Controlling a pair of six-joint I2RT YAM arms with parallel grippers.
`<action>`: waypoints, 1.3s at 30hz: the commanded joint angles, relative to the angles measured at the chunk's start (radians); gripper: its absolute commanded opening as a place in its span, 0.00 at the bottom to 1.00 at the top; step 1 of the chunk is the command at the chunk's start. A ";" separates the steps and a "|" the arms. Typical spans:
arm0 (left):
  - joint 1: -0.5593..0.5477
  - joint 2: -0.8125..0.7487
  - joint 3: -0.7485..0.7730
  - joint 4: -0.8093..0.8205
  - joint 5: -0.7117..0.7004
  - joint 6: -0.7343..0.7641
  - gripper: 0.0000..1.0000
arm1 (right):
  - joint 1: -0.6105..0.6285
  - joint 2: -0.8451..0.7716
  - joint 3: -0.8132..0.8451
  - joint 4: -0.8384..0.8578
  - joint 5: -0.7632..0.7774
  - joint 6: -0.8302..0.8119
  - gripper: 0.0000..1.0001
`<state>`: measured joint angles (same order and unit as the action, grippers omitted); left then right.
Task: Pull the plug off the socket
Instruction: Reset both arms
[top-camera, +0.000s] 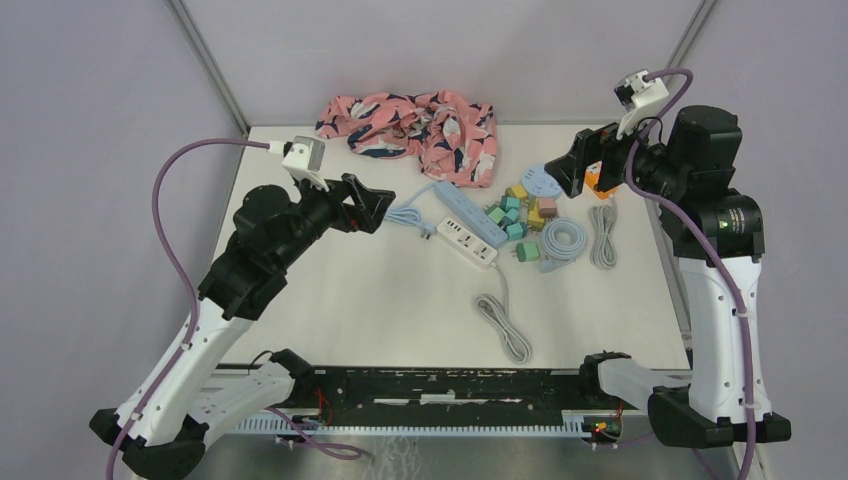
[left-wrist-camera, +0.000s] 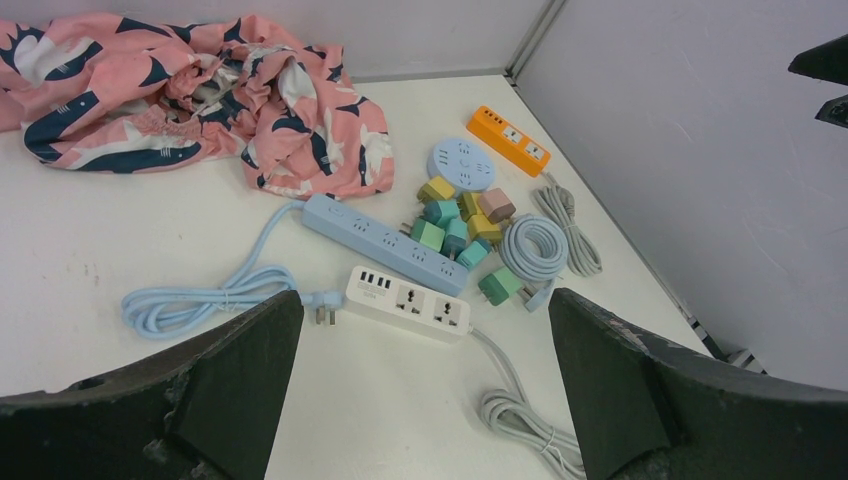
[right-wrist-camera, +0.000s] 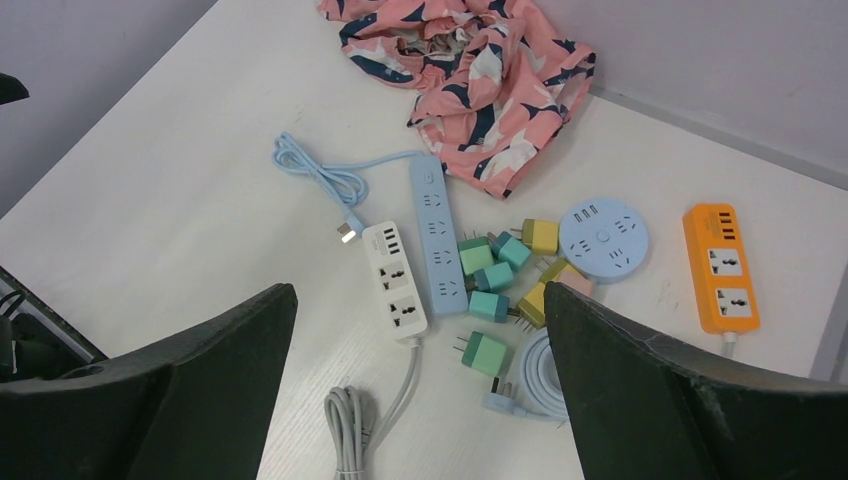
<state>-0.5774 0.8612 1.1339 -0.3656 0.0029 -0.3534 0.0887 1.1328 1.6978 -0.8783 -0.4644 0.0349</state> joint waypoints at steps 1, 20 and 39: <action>0.006 -0.017 0.003 0.039 0.016 0.022 0.99 | -0.004 -0.021 0.015 0.028 0.018 -0.008 0.99; 0.007 -0.017 -0.008 0.047 0.022 0.024 0.99 | -0.004 -0.024 0.009 0.027 0.020 -0.013 0.99; 0.007 -0.017 -0.013 0.057 0.033 0.019 0.99 | -0.003 -0.028 0.004 0.026 0.016 -0.013 0.99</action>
<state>-0.5774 0.8555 1.1217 -0.3645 0.0105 -0.3534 0.0887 1.1263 1.6974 -0.8787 -0.4610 0.0280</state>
